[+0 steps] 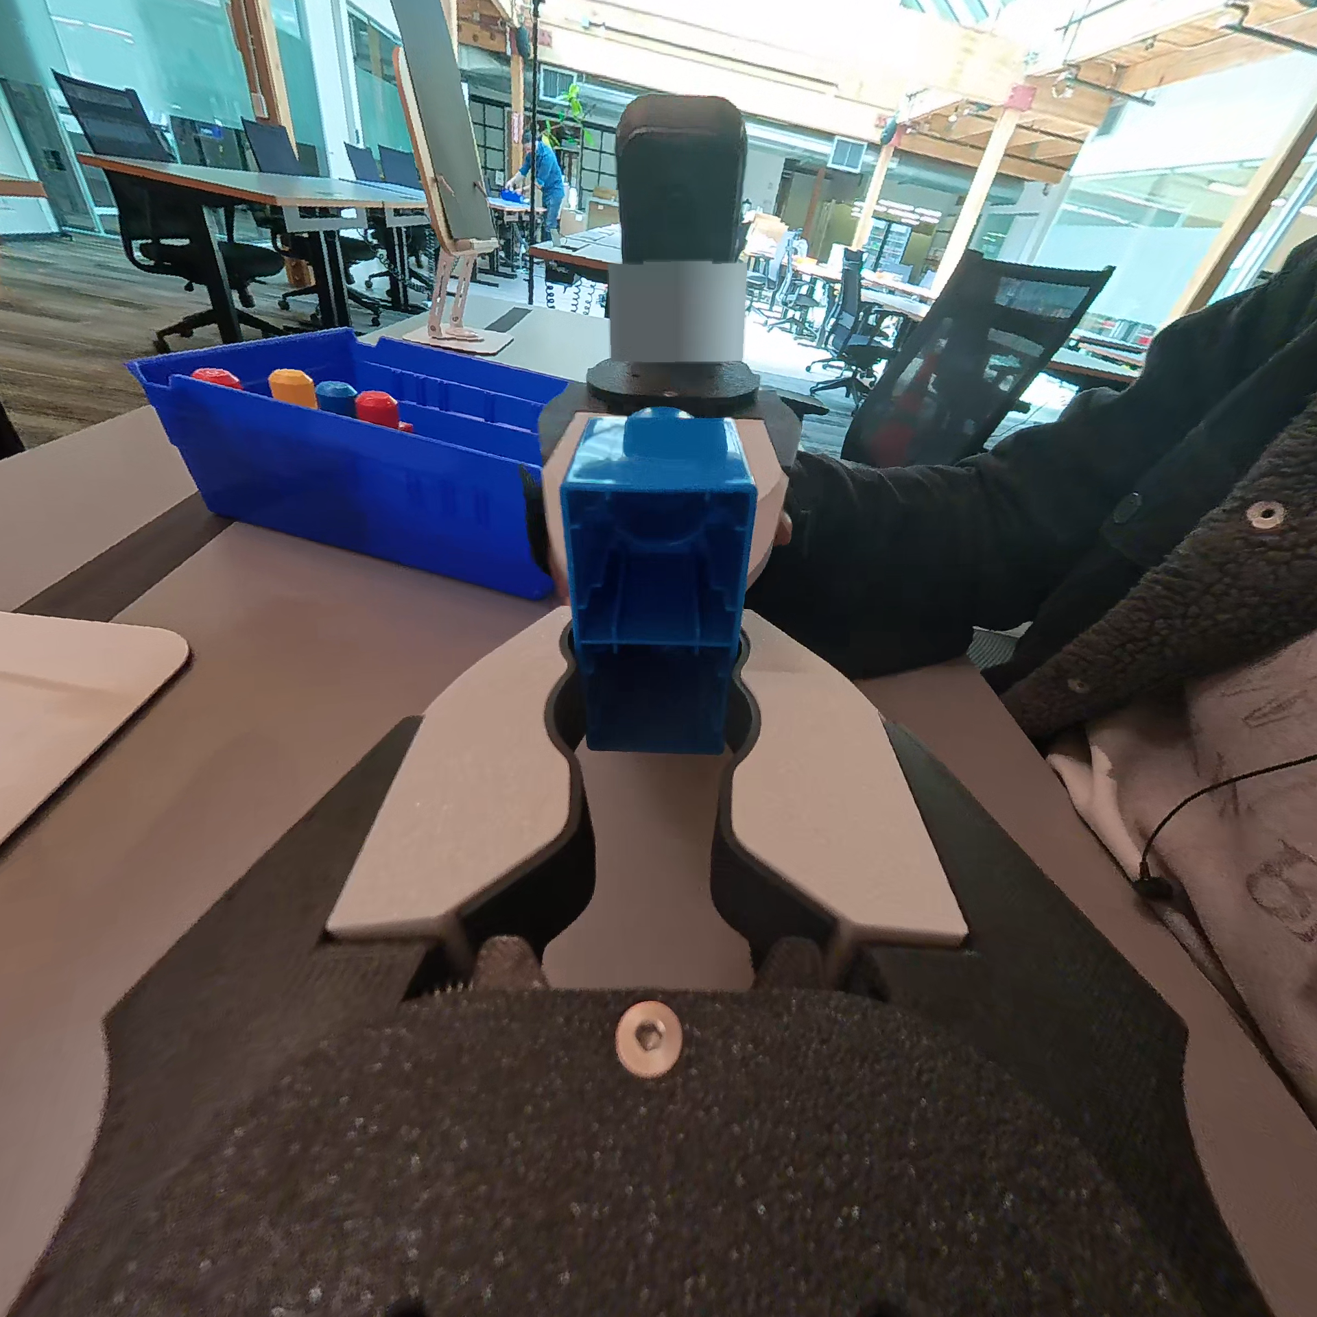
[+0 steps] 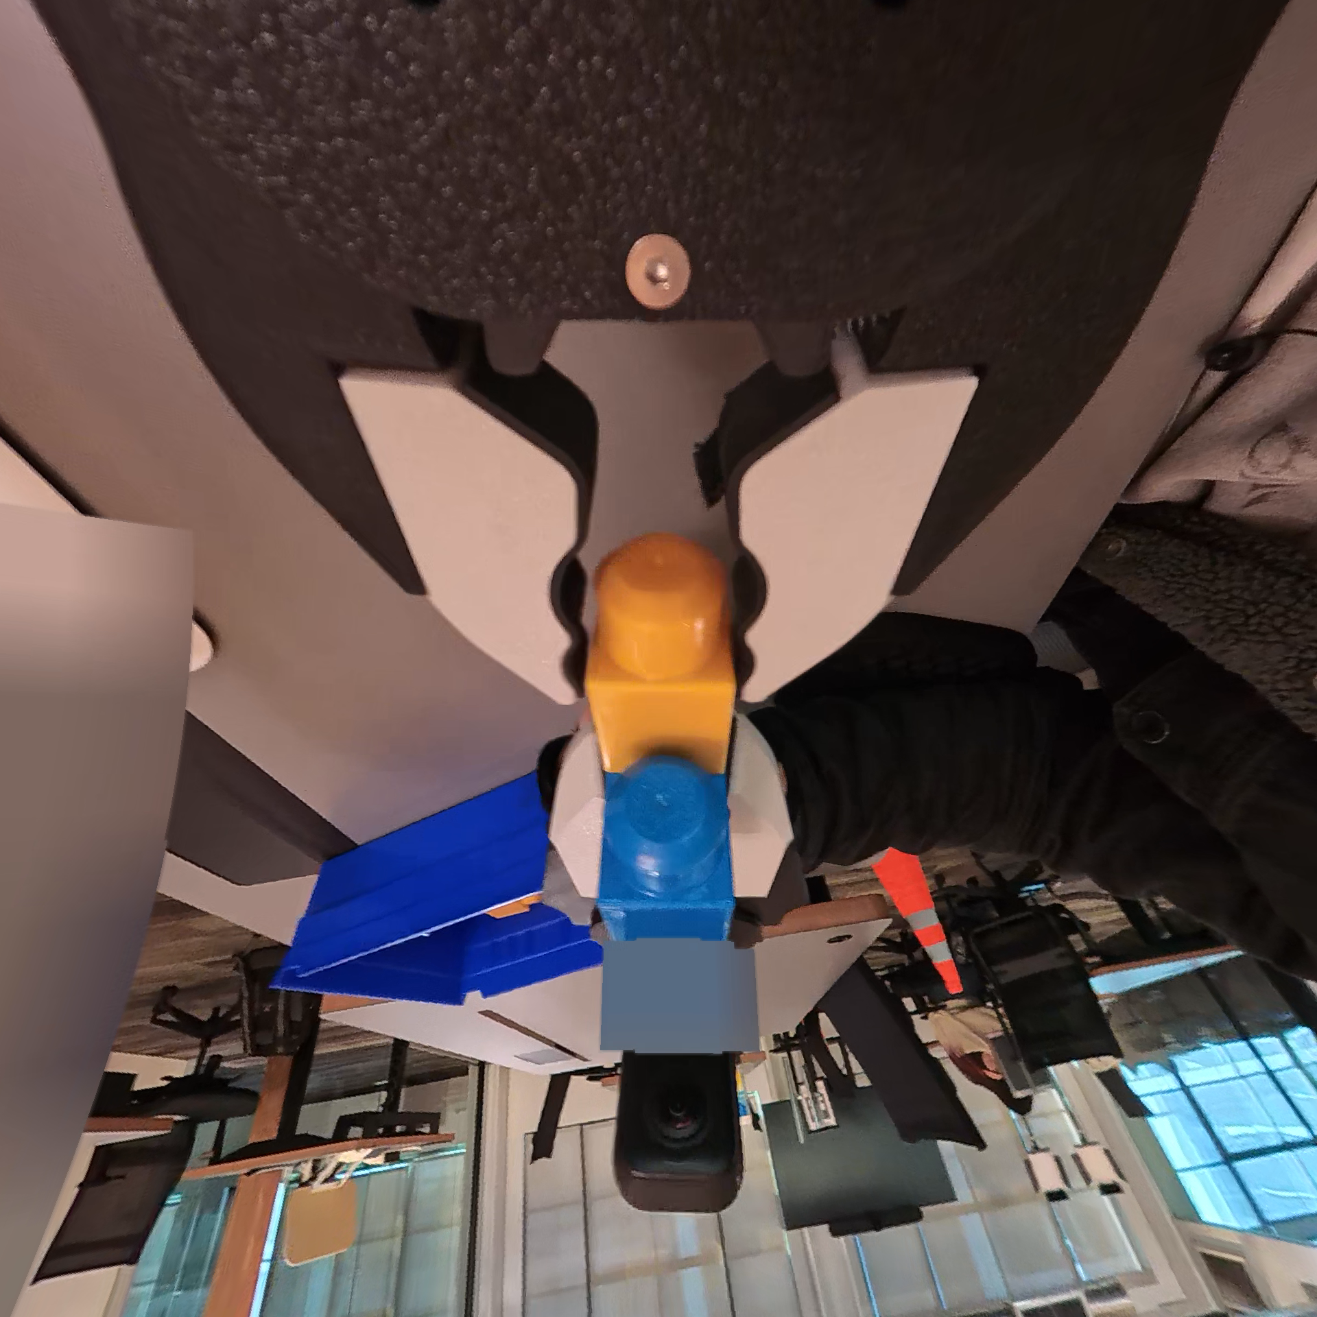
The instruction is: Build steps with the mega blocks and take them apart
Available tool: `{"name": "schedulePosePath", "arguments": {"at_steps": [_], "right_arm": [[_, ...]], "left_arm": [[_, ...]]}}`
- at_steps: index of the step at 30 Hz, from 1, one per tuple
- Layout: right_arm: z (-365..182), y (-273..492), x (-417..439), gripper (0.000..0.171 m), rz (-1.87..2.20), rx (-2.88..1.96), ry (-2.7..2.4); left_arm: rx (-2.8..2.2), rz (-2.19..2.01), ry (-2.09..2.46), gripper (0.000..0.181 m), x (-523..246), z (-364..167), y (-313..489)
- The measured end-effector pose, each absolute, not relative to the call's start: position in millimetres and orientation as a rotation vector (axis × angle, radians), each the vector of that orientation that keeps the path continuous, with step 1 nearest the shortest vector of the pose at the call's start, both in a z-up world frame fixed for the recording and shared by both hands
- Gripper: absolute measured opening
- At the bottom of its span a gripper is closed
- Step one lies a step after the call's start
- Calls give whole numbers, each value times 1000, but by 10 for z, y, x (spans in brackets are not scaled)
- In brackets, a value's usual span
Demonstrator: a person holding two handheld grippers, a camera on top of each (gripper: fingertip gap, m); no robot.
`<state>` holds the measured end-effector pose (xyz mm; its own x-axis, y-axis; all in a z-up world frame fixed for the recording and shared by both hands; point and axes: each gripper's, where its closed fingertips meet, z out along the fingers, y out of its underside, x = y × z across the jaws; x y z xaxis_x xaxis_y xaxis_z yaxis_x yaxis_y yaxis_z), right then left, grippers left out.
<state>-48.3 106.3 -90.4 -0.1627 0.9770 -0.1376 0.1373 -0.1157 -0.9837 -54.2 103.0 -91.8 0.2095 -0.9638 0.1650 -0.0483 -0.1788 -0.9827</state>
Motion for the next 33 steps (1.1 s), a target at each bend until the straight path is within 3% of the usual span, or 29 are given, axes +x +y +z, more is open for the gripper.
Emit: {"name": "schedulePosePath", "arguments": {"at_steps": [33], "right_arm": [[-841,1165,-395,33,1348,-1312,-1324]], "left_arm": [[-1467,-1096,1003,37,-582,-904,1091]]}}
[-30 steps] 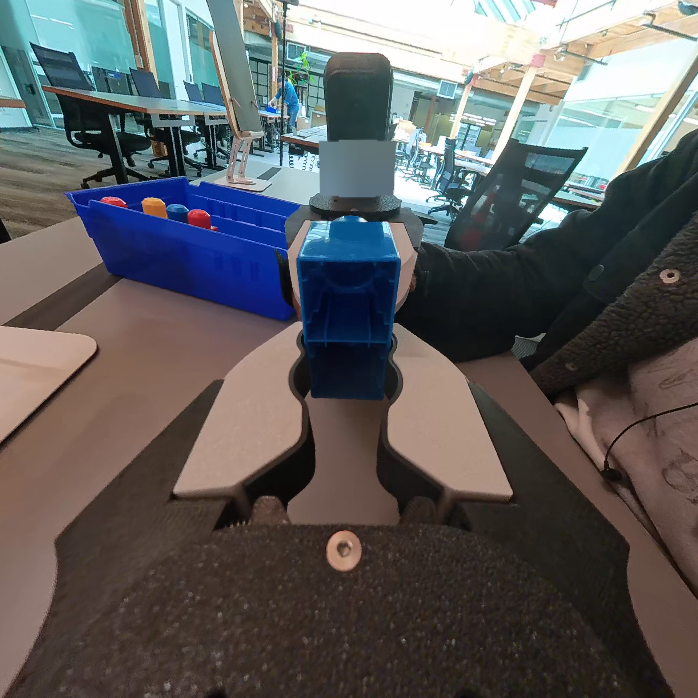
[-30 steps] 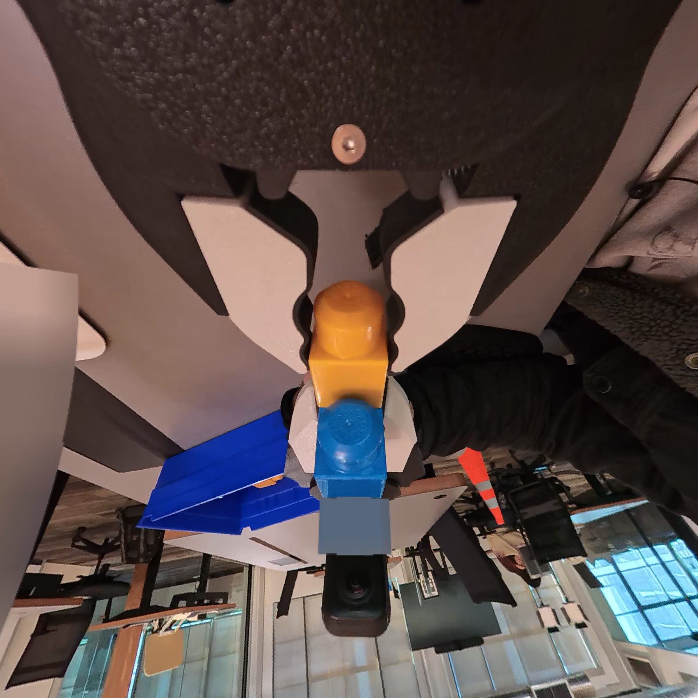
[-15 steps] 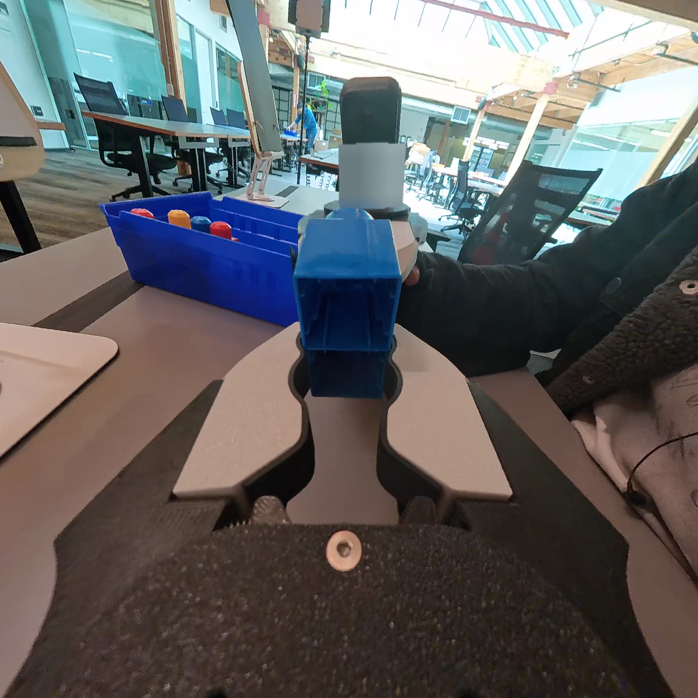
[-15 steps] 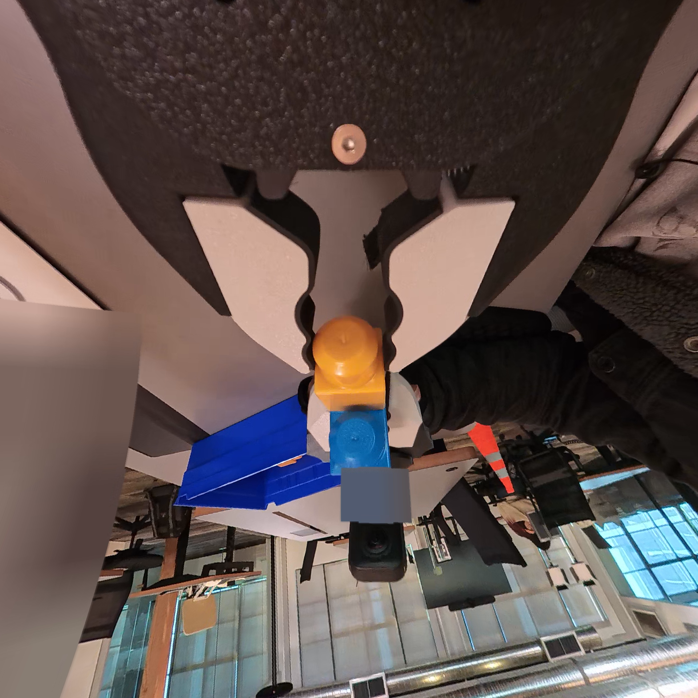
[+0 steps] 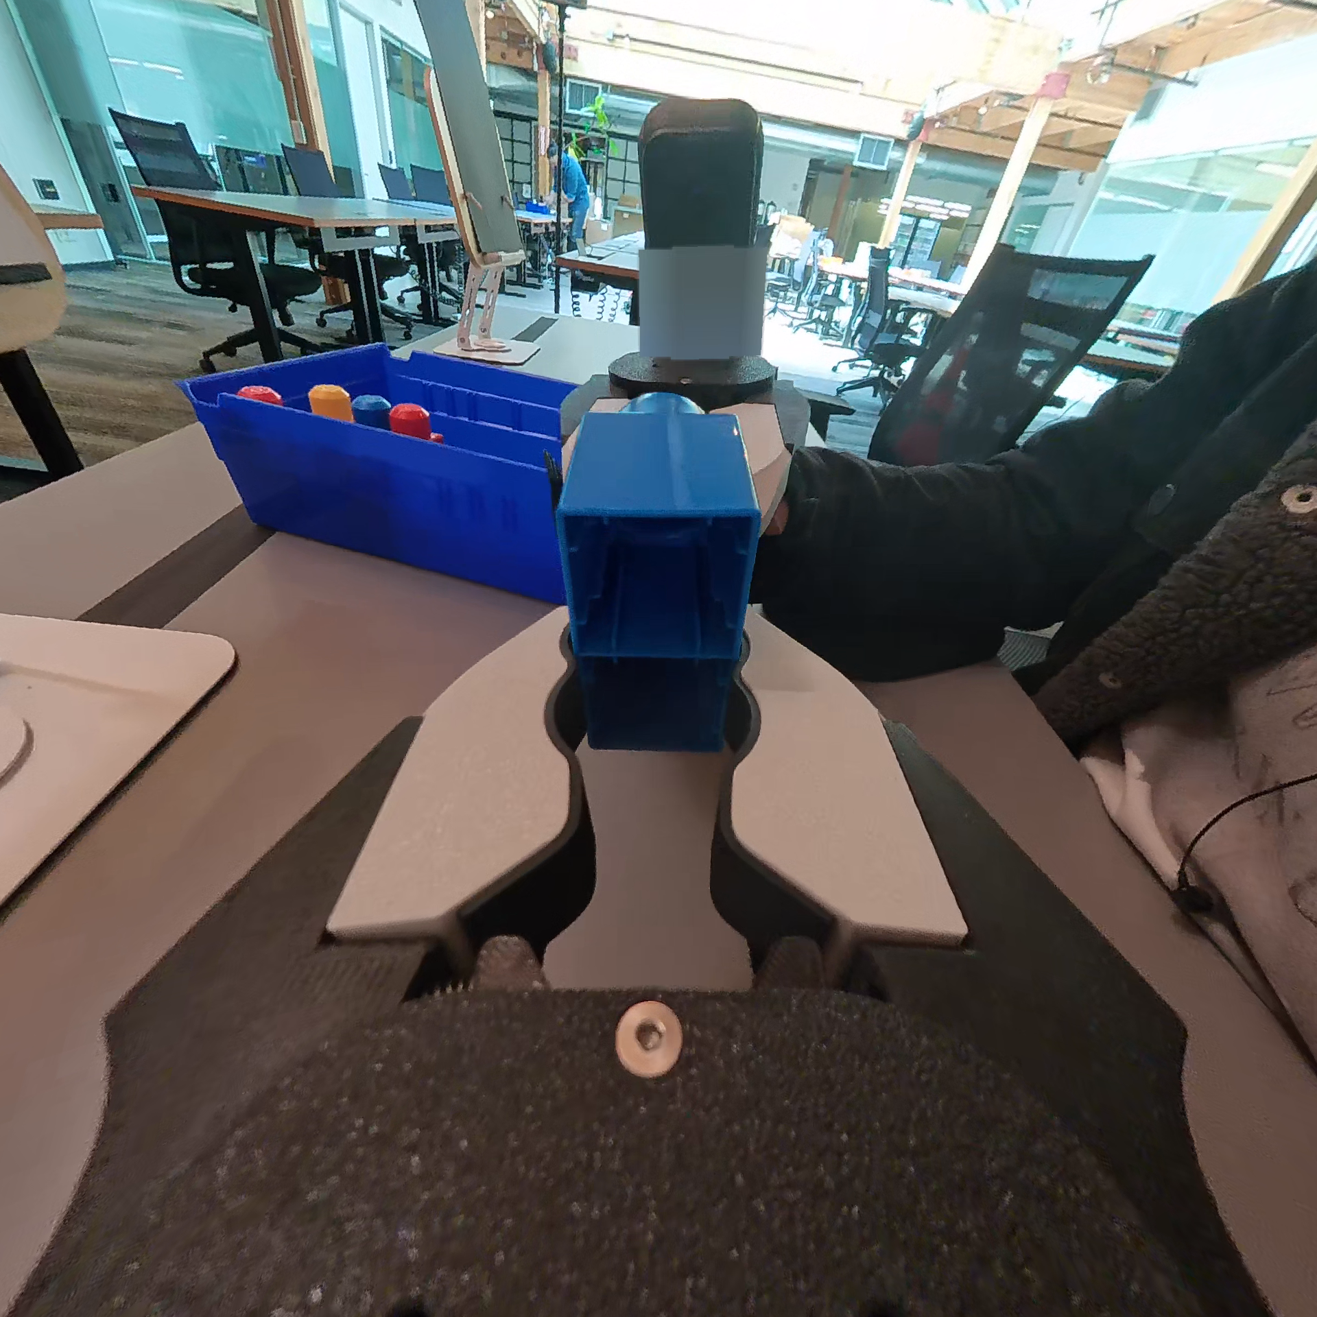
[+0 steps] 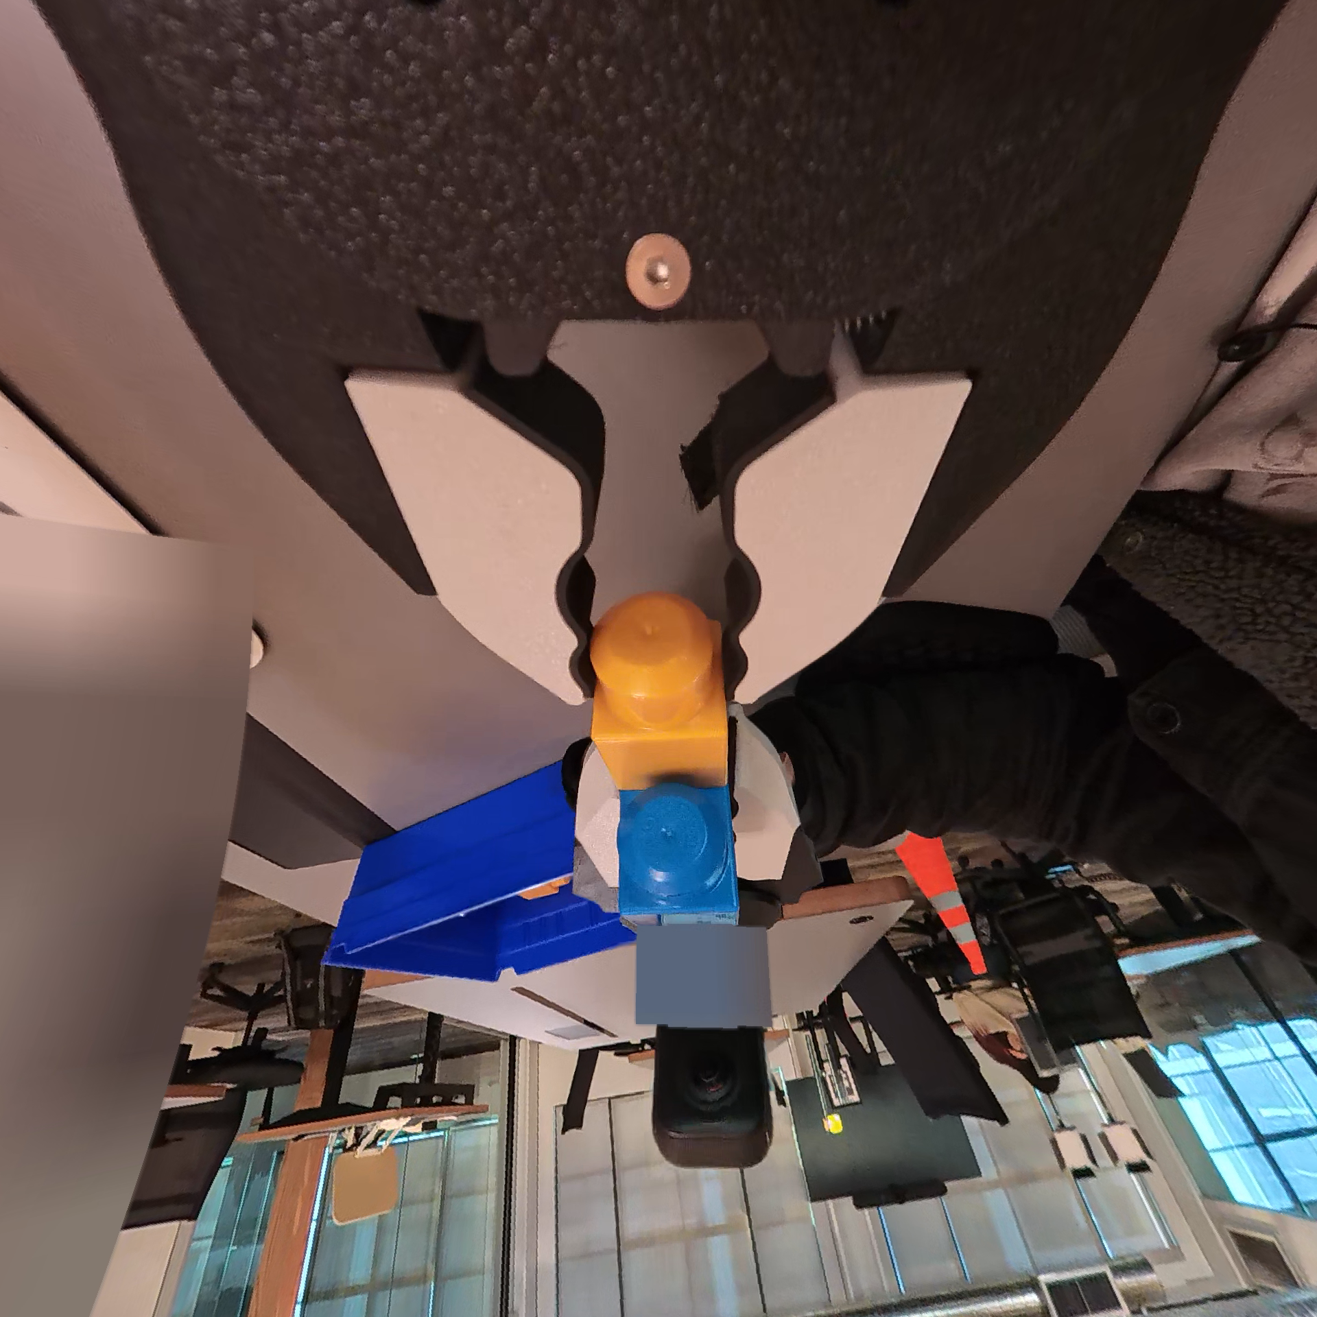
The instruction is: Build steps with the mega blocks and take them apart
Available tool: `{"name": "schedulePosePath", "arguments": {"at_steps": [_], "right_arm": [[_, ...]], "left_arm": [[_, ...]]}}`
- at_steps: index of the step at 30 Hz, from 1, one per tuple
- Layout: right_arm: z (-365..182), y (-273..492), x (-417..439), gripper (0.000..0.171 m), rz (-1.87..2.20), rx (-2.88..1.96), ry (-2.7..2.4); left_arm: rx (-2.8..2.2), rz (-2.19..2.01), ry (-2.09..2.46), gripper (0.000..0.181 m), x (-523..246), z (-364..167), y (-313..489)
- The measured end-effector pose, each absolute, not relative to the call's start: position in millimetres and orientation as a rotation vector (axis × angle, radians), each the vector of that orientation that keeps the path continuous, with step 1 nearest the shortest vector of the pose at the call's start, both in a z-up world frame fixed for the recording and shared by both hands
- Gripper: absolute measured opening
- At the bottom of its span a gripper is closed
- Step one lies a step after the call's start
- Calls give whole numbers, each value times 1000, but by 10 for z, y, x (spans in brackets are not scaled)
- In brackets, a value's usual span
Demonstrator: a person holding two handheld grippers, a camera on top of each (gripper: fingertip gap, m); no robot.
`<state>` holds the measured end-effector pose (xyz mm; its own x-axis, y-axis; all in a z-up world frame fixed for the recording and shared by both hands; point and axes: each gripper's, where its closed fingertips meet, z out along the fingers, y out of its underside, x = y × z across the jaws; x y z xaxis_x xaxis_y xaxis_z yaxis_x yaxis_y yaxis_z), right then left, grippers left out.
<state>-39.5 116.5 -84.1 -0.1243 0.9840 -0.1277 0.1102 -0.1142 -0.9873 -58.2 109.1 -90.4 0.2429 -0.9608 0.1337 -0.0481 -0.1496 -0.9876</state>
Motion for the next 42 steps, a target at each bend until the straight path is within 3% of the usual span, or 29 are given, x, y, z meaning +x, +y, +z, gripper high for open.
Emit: {"name": "schedulePosePath", "arguments": {"at_steps": [28,39,42], "right_arm": [[-937,1182,-346,34,1275,-1359,-1403],[-1502,1176,-172,34,805,-1532,-1790],[-1623,1119,-203,34,654,-1521,-1882]], "left_arm": [[-1524,-1042,1047,37,-528,-1048,1096],[-1703,-644,1314,56,-608,-1517,1124],[-1747,-587,1405,47,-509,-1720,1079]]}}
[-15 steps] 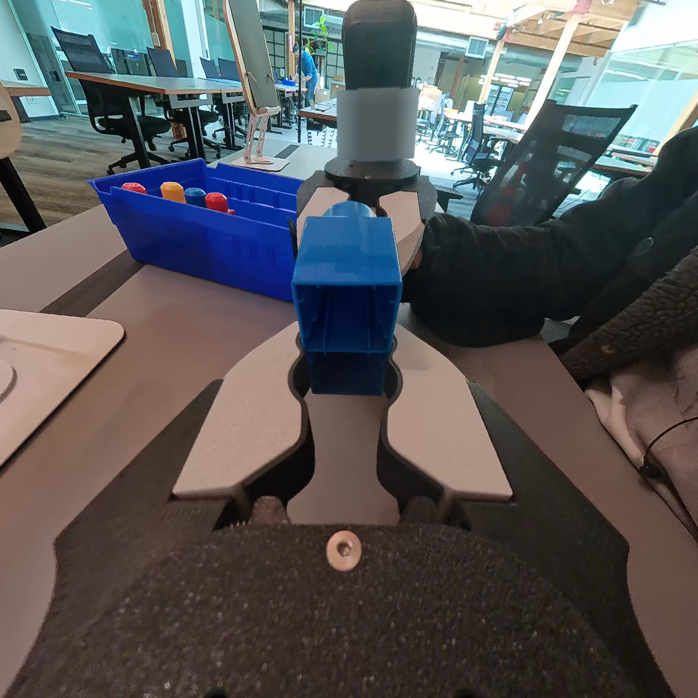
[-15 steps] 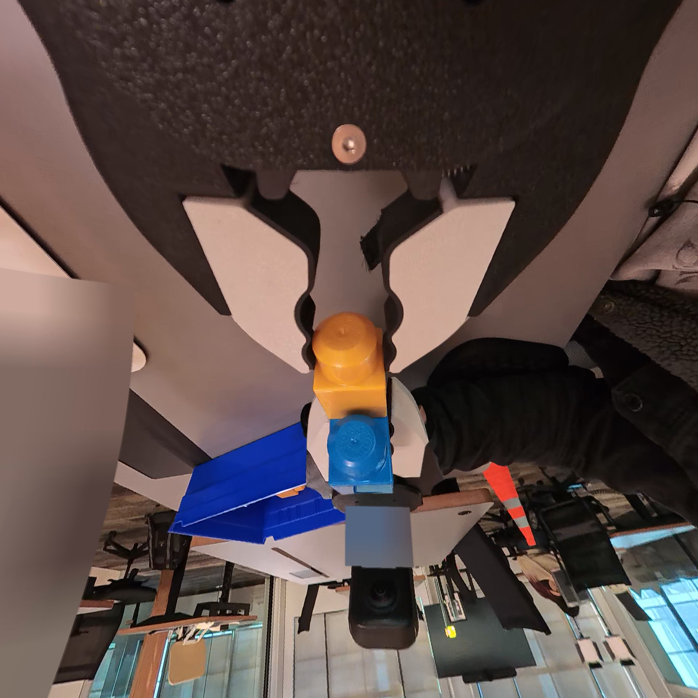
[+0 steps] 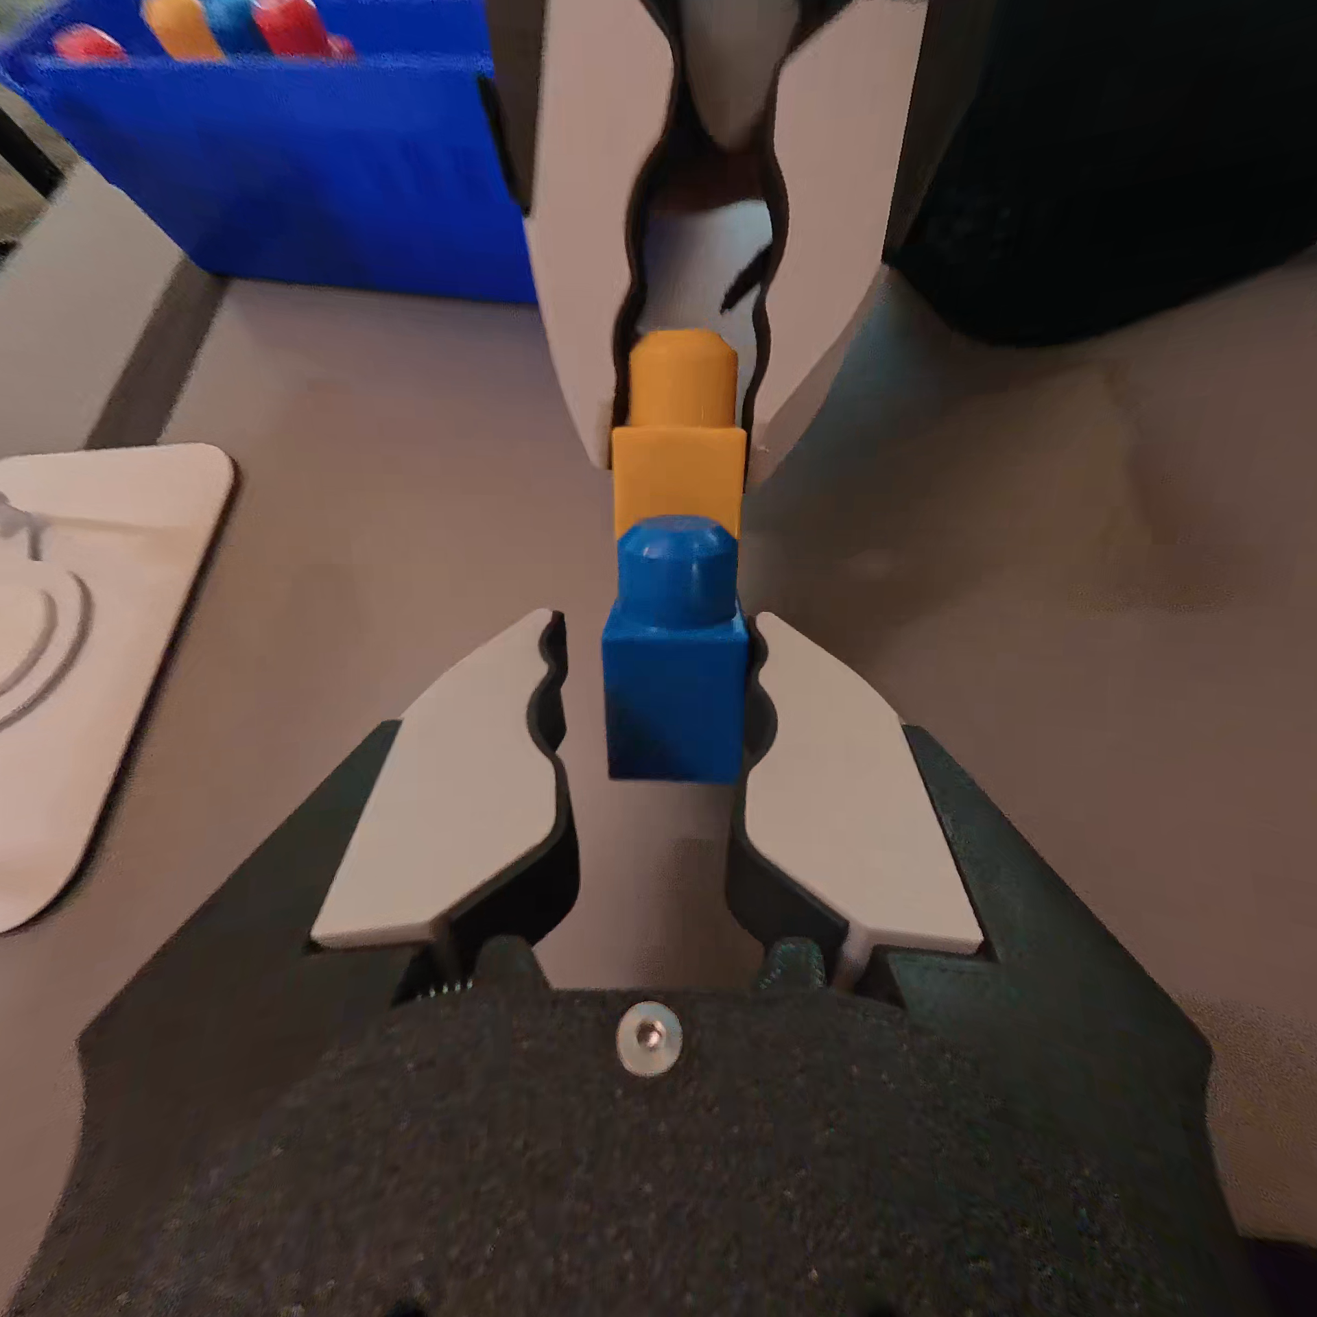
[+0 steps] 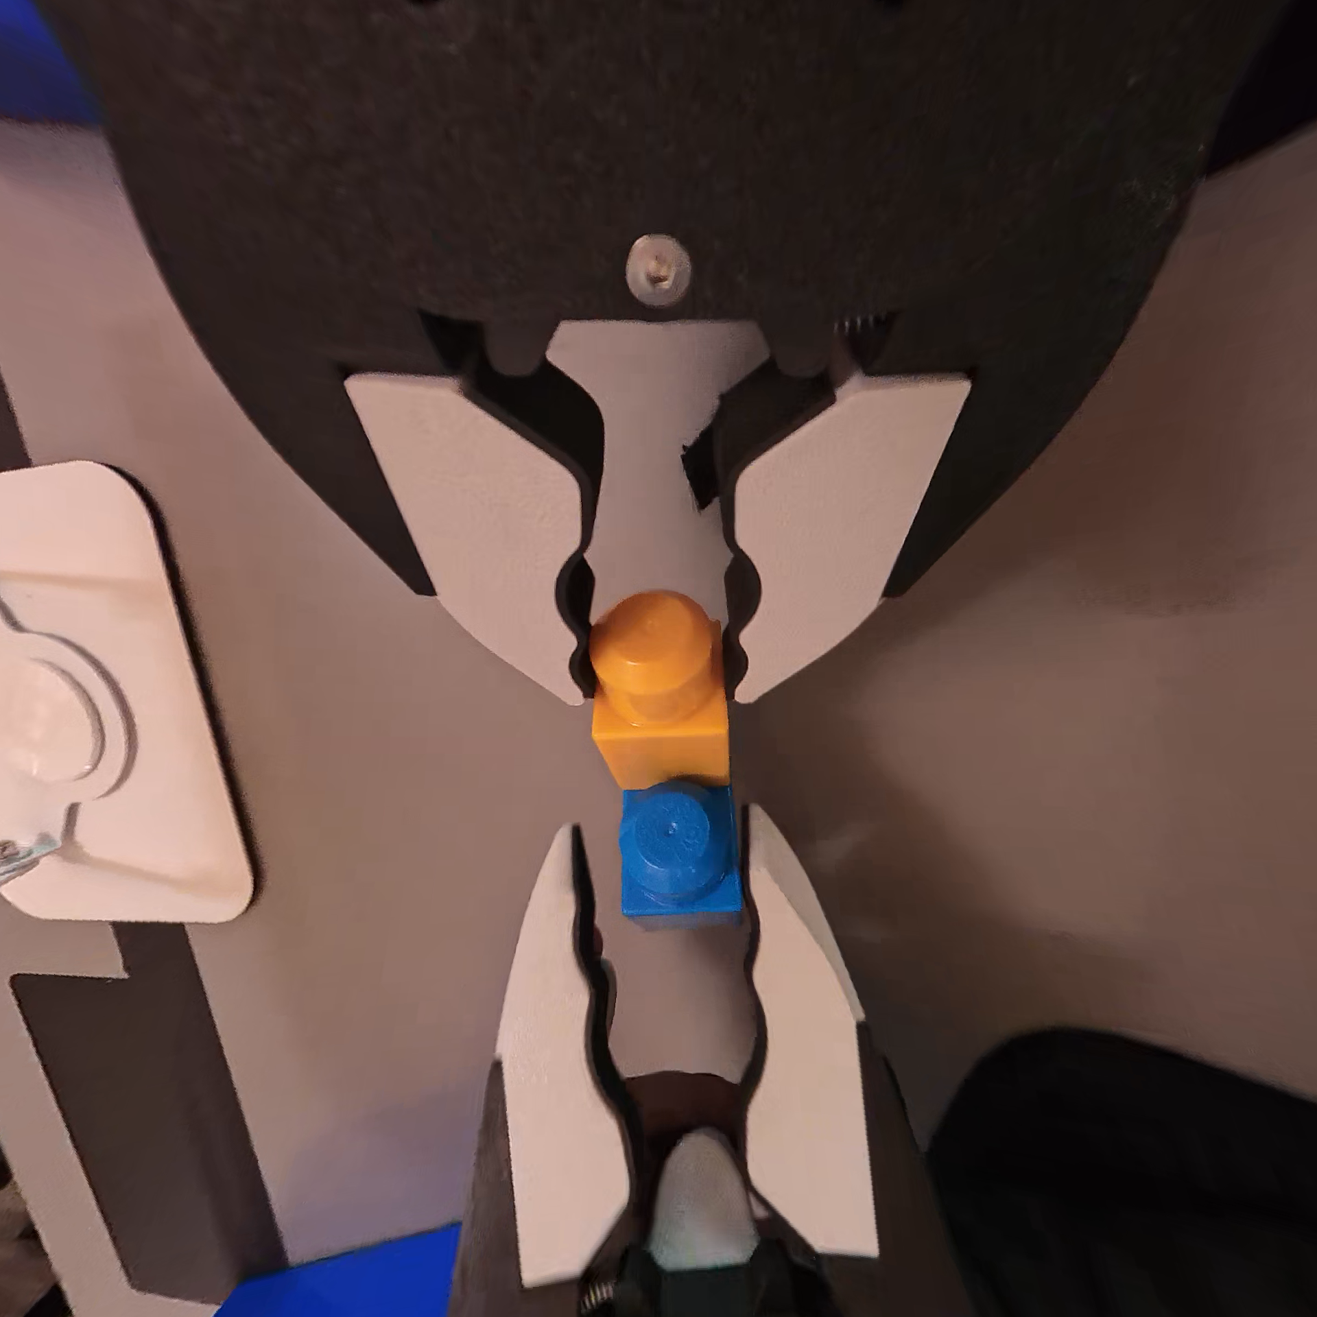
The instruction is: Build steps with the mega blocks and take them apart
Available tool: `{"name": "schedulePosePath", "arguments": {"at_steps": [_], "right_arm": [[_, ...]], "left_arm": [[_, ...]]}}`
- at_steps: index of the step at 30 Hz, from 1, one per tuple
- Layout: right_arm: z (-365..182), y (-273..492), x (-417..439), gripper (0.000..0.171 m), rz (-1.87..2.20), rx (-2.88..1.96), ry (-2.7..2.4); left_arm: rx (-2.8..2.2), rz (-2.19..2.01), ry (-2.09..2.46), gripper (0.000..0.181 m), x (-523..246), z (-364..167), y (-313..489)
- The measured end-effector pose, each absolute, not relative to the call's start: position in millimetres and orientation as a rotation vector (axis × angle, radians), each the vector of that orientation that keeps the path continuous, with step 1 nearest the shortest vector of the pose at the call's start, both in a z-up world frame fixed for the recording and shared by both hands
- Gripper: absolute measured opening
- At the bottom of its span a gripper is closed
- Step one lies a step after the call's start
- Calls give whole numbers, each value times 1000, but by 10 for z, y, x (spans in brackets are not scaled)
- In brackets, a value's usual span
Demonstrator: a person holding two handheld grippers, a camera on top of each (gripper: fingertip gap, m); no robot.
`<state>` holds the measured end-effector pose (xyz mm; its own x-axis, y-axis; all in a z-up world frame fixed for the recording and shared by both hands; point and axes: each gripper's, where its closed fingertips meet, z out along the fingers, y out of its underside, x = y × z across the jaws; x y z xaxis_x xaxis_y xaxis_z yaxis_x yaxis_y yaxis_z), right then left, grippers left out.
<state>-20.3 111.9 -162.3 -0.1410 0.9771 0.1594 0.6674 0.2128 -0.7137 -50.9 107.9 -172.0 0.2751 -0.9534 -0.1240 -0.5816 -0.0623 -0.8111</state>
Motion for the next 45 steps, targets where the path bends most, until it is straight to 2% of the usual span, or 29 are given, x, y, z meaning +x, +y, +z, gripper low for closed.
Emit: {"name": "schedulePosePath", "arguments": {"at_steps": [1,4,10,13,21,26,28,40,45], "right_arm": [[-1629,1099,-219,34,629,-1510,-1896],[-1524,1073,-226,34,621,-1474,-1881],[-989,995,-244,33,831,-1347,-1702],[-902,982,-255,33,925,-1331,-1651],[-909,1024,-289,34,1002,-1335,-1595],[-852,1077,-290,44,979,-1342,-1550],[-938,1068,-304,32,945,-1351,-1587],[-1402,1179,-135,31,975,-1508,-1715],[-1120,1114,-212,31,1004,-1390,-1645]], "left_arm": [[-1760,-575,1450,40,-477,-1803,1042],[-1787,-487,1504,39,-451,-1968,1059],[-1645,-717,1356,38,-279,-1602,1023],[-1628,-803,1323,38,-242,-1541,989],[-1656,-833,1308,37,-266,-1571,1002],[-1683,-803,1314,37,-317,-1653,1052],[-1674,-797,1308,37,-314,-1629,1057],[-1662,-803,1268,37,-457,-1595,1115],[-1663,-822,1292,38,-399,-1628,1087]]}}
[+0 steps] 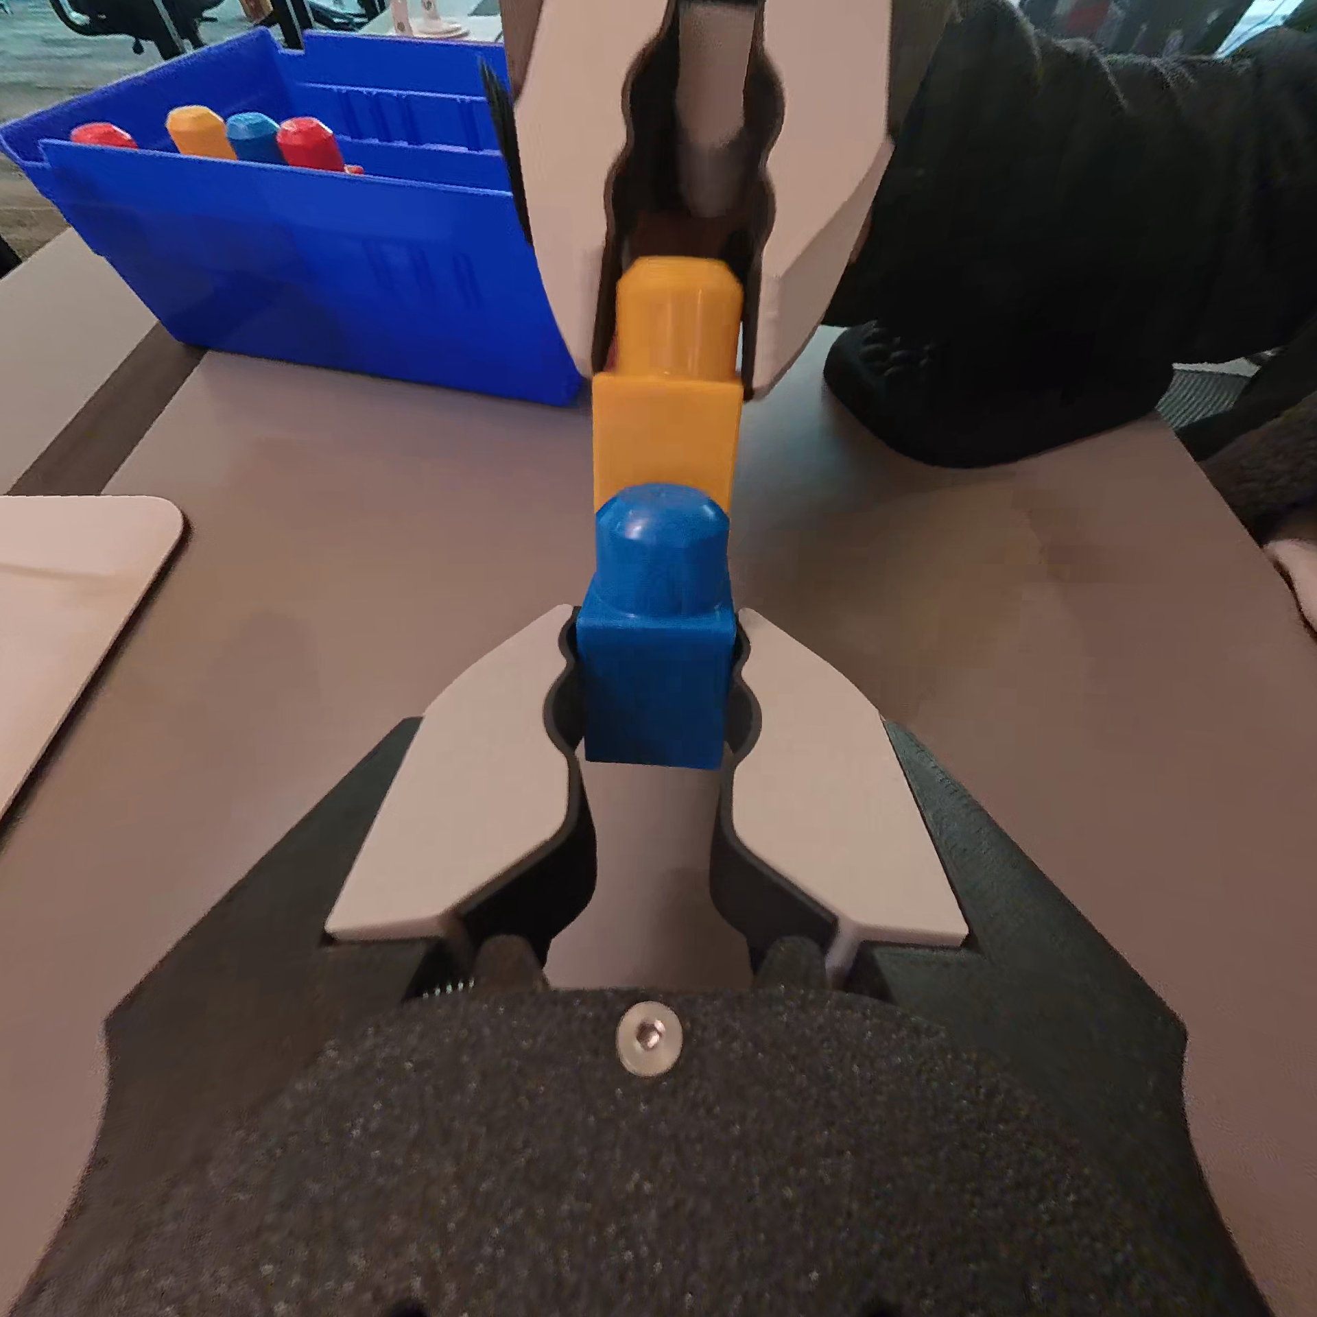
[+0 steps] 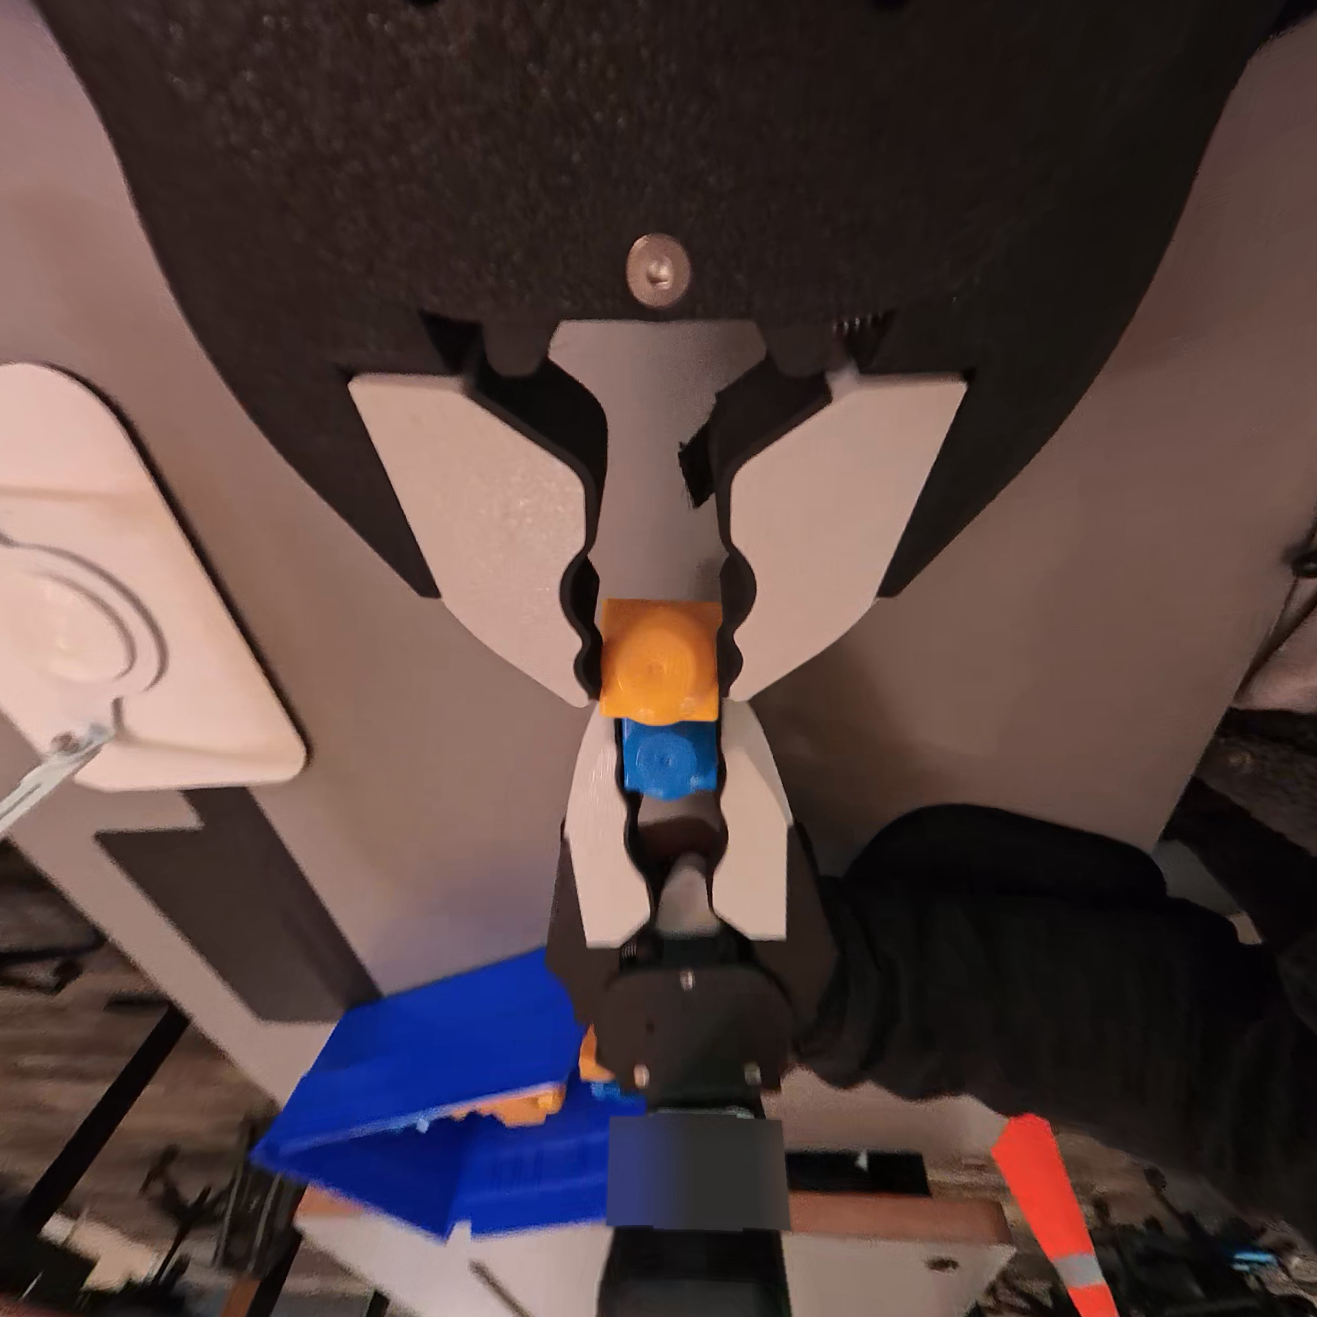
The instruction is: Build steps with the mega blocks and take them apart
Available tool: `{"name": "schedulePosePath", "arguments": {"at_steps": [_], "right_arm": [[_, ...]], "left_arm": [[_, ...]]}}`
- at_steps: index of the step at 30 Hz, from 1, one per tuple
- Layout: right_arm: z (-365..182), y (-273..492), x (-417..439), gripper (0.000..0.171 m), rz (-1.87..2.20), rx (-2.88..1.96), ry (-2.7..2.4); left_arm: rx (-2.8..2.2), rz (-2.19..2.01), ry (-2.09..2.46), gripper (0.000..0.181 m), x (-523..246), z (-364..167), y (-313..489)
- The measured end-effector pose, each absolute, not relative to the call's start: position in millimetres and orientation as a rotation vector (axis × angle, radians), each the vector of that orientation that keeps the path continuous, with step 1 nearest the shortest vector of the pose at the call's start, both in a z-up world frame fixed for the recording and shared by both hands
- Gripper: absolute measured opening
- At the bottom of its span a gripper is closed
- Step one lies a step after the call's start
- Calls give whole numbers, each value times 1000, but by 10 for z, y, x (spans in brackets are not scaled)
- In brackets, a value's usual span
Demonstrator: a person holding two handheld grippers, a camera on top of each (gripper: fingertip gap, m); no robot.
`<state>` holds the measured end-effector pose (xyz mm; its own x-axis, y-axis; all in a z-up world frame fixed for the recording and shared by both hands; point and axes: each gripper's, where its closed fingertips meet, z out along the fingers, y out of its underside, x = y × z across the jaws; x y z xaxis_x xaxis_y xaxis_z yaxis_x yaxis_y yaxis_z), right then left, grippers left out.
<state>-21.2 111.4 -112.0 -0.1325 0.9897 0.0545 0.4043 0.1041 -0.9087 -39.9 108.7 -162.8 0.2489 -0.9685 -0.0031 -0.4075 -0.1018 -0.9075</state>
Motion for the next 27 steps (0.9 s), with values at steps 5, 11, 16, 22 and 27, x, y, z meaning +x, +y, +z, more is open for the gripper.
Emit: {"name": "schedulePosePath", "arguments": {"at_steps": [5,11,16,22,27], "right_arm": [[-1069,1084,-243,30,978,-1358,-1638],[-1450,1151,-168,28,950,-1462,-1748],[-952,1129,-199,0,1027,-1306,-1574],[-1006,1141,-183,14,1034,-1326,-1583],[-1109,1192,-153,42,979,-1386,-1612]], "left_arm": [[-1648,-817,1294,37,-420,-1589,1068],[-1633,-861,1244,37,-494,-1505,1092],[-1662,-841,1320,37,-427,-1652,1043],[-1586,-867,1249,37,-477,-1369,1036],[-1567,-881,1179,37,-585,-1263,1108]]}}
